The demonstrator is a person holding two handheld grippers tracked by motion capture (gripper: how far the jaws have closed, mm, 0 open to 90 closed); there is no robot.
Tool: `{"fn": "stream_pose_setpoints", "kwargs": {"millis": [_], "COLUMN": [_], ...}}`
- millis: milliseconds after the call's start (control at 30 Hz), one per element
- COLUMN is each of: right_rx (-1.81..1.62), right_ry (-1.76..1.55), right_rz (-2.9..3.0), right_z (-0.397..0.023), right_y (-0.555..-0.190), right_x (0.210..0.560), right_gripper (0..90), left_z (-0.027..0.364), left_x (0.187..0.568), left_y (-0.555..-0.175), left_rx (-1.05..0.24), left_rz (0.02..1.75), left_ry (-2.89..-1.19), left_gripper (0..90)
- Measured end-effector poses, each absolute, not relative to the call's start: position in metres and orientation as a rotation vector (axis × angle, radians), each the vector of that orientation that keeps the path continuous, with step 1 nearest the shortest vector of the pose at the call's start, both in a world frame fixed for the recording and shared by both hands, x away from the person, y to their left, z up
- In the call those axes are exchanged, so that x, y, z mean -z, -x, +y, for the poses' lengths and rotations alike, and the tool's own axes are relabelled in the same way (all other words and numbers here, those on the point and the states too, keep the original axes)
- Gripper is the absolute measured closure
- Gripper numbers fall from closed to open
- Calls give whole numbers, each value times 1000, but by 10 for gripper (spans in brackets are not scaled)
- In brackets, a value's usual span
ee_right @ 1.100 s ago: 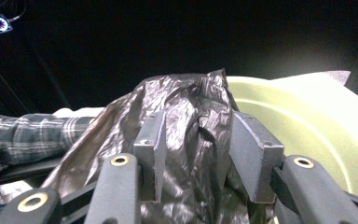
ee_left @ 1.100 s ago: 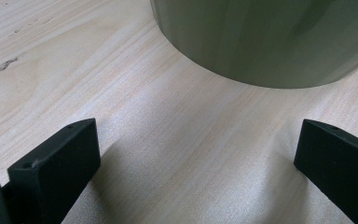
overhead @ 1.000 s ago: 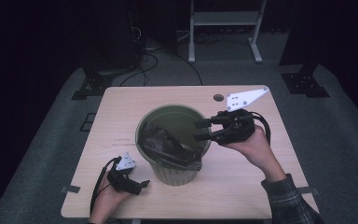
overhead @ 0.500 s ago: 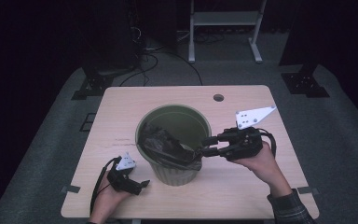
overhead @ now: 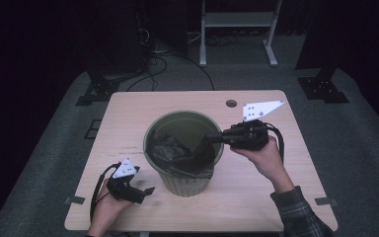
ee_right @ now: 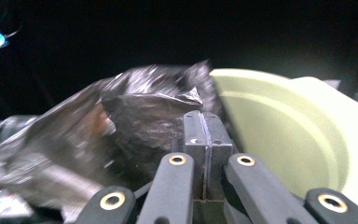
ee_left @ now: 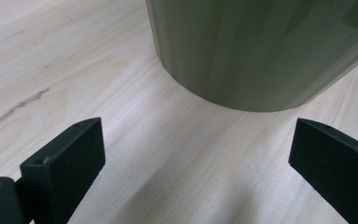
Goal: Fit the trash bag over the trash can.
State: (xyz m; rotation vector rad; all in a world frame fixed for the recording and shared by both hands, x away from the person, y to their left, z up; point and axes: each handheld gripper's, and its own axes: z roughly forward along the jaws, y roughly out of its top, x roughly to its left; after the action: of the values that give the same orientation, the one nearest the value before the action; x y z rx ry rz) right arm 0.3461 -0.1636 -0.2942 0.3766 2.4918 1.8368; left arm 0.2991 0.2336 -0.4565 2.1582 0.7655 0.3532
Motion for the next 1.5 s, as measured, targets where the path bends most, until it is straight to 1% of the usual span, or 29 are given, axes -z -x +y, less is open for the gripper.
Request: {"fn": "stream_pose_setpoints", "kwargs": {"millis": [167, 333, 500, 633, 867, 1000, 1133, 1300, 1367, 1467, 1500], "right_rx": [-1824, -1783, -1757, -1733, -1715, -1722, -1734, -1754, -1762, -1768, -1768], "right_ry": [-401, -387, -382, -408, -443, -445, -452, -465, -464, -458, -455], "right_rz": [2431, 2383, 2348, 2309, 2265, 2260, 2274, 2287, 2294, 2307, 2318], "right_z": [-155, -153, -165, -195, -239, -253, -254, -249, -246, -239, -234], "right_y": [-366, -373, -368, -357, -336, -324, -322, -328, -331, -334, -336], "right_x": [271, 240, 224, 214, 217, 226, 238, 249, 252, 257, 260], "right_gripper": [900, 900, 900, 900, 900, 900, 900, 900, 900, 900, 900], "left_z": [236, 235, 236, 236, 235, 236, 241, 249, 252, 255, 255], "left_x": [453, 456, 458, 462, 466, 463, 448, 423, 412, 394, 390], "left_y": [-298, -299, -300, -301, -303, -303, -301, -296, -294, -290, -289], "left_rx": [-357, -360, -356, -349, -342, -358, -360, -351, -353, -342, -341], "left_rz": [763, 761, 770, 780, 789, 789, 775, 725, 696, 661, 653], "left_ry": [-2137, -2160, -2163, -2173, -2186, -2168, -2108, -2038, -2022, -1999, -1994], "left_gripper": [24, 24, 24, 24, 24, 24, 25, 57, 111, 136, 162]}}
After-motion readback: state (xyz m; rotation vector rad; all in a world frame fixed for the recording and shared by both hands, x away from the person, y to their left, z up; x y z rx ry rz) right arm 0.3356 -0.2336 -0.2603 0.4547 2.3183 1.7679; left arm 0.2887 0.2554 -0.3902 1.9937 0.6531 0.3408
